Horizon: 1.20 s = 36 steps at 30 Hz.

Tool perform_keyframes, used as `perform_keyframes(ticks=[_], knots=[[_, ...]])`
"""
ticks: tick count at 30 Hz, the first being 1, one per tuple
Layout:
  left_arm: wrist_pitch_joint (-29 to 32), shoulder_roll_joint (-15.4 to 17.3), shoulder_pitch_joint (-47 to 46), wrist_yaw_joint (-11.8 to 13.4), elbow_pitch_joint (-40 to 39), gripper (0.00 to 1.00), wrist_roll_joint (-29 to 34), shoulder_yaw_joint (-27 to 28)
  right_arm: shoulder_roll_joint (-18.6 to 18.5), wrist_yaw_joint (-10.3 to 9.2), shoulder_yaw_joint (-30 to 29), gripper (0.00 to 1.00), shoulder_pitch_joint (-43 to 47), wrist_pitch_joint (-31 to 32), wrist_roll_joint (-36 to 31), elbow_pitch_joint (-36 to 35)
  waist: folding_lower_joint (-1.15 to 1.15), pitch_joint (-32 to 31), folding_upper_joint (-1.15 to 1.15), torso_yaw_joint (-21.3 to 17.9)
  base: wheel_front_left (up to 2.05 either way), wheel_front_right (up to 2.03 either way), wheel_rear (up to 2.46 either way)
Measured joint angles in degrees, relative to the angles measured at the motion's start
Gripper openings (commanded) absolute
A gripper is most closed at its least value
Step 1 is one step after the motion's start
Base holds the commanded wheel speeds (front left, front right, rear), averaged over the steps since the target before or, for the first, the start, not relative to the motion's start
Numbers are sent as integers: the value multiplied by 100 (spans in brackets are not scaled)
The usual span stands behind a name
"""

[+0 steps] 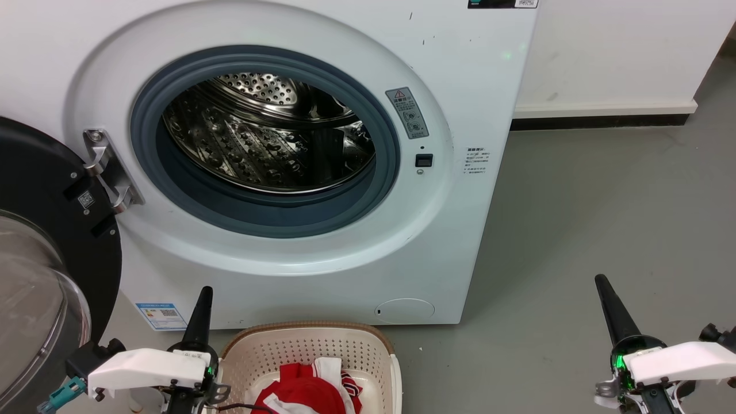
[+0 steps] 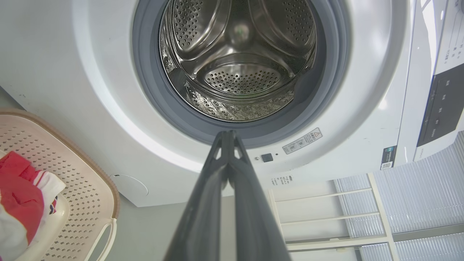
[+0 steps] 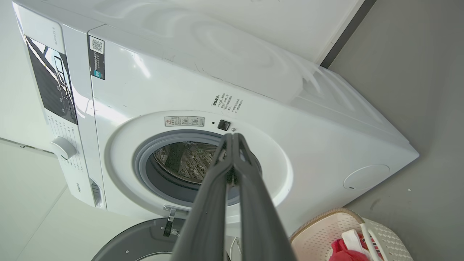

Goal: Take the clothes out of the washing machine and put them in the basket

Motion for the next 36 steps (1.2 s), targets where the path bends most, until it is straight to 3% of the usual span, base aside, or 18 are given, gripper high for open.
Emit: perform_keyframes(ticks=[36], knots=[[345,-54,-179,-152,134,0,-1764,194,13,-1,-211,0,-336,146,1820,381,0,131,0,-5,0,0,0]])
